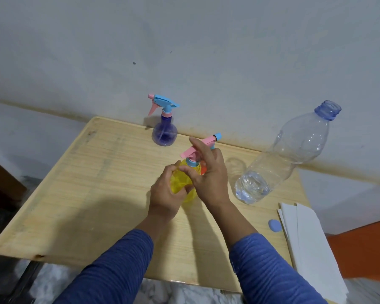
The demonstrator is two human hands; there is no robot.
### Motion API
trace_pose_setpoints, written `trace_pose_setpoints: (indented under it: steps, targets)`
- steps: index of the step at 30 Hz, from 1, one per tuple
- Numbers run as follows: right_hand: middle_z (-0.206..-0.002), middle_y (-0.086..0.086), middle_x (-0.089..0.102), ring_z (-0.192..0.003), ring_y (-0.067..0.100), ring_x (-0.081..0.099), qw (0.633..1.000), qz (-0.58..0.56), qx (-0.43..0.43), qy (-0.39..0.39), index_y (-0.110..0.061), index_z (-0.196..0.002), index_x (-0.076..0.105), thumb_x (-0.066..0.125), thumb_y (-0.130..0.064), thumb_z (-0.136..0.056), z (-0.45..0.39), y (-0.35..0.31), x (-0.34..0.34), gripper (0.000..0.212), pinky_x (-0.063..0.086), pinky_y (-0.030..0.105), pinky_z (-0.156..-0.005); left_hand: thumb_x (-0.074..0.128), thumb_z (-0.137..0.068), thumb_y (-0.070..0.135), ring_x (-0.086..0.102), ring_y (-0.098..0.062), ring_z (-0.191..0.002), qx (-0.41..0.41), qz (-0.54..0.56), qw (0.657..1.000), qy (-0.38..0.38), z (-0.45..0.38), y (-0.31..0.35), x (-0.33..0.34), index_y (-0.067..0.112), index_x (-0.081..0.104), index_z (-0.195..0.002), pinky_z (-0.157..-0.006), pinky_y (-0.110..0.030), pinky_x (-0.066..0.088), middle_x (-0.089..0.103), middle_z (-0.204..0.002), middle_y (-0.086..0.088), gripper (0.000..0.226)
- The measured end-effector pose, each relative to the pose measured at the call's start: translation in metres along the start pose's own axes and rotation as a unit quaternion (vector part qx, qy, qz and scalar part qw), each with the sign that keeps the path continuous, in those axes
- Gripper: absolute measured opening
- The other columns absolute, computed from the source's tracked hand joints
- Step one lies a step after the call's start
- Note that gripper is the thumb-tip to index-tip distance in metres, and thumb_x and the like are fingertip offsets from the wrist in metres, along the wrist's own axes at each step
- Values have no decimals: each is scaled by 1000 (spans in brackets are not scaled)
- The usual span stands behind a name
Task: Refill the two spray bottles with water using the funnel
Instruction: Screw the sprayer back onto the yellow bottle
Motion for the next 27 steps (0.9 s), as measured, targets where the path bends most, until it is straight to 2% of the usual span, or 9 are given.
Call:
trace_pose_setpoints:
  steps: [3, 5, 8, 10, 12, 15, 20, 24, 27]
  targets:
    - [-94, -11, 54, -86, 0, 48, 999, 17, -29, -30, -40, -135, 41, 63, -11, -85, 3, -3, -4, 61, 40, 13, -81, 81, -70, 20, 61, -7, -102, -3, 7, 1000, -4, -1, -2, 0, 28, 51, -121, -89, -27, 50, 61, -110, 17, 59]
    - [-90, -22, 54, -82, 8, 50, 999, 30, -23, -17, -39, -133, 43, 60, -8, -86, 3, -2, -5, 60, 42, 18, -78, 81, -69, 21, 60, -5, -99, -4, 7, 1000, 5, 0, -2, 0, 28, 52, -122, -86, -20, 48, 61, -106, 20, 60]
    - [-92, -4, 56, -83, 0, 47, 999, 34, -10, 21, -30, -126, 56, 69, -11, -81, -1, 0, -3, 51, 34, 6, -75, 80, -69, 21, 60, -5, -94, -1, 5, 1000, 7, 1, 0, 0, 27, 53, -119, -82, -17, 47, 61, -100, 22, 57]
    - [-91, 0, 53, -84, -6, 45, 1000, 25, 1, 12, -34, -126, 53, 71, -13, -79, -3, 1, -2, 54, 32, 1, -75, 80, -70, 24, 60, -5, -93, -3, -2, 1000, 4, 0, 1, 0, 28, 52, -120, -81, -19, 46, 61, -102, 19, 58]
    - [-89, -12, 51, -86, -7, 45, 1000, 17, -9, -9, -40, -131, 44, 70, -12, -81, -2, 1, -4, 62, 33, 2, -77, 80, -70, 27, 59, -5, -94, -3, -8, 1000, -2, 0, 2, -1, 27, 51, -121, -82, -19, 45, 61, -105, 18, 59]
    - [-88, -27, 49, -83, 6, 48, 999, 29, -14, -21, -39, -134, 41, 62, -8, -85, 1, -1, -7, 63, 39, 15, -79, 80, -70, 25, 60, -6, -98, 2, -1, 1000, 2, 0, 2, -1, 27, 51, -122, -85, -23, 47, 60, -107, 18, 60]
    - [-97, -4, 63, -87, 15, 52, 998, 41, 3, 45, -29, -129, 53, 67, -9, -81, 3, -6, -1, 54, 43, 25, -80, 80, -69, 17, 63, -8, -92, -3, 4, 1000, 3, 0, 1, -1, 30, 52, -113, -82, -30, 52, 63, -96, 19, 53]
    - [-107, -3, 64, -91, 1, 58, 996, -46, 61, 35, -45, -138, 25, 73, -12, -78, 4, -2, -11, 83, 40, 2, -77, 80, -71, 29, 59, -3, -98, 7, -2, 1000, -3, 1, 3, -1, 30, 51, -121, -85, -22, 47, 59, -104, 24, 58]
    - [-103, 1, 67, -95, 2, 62, 987, -93, 125, 35, -45, -144, 9, 78, -18, -74, 6, 1, -10, 102, 41, 2, -73, 80, -71, 26, 59, -3, -98, 2, -1, 1000, 1, 1, 3, -1, 30, 51, -120, -86, -22, 46, 58, -102, 27, 57]
Point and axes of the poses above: each hand's wrist, its own z-axis away from the middle knuckle, its own x-axis out of the palm, y = z × x, the point moved 4 cm from there along -z, towards the middle knuckle
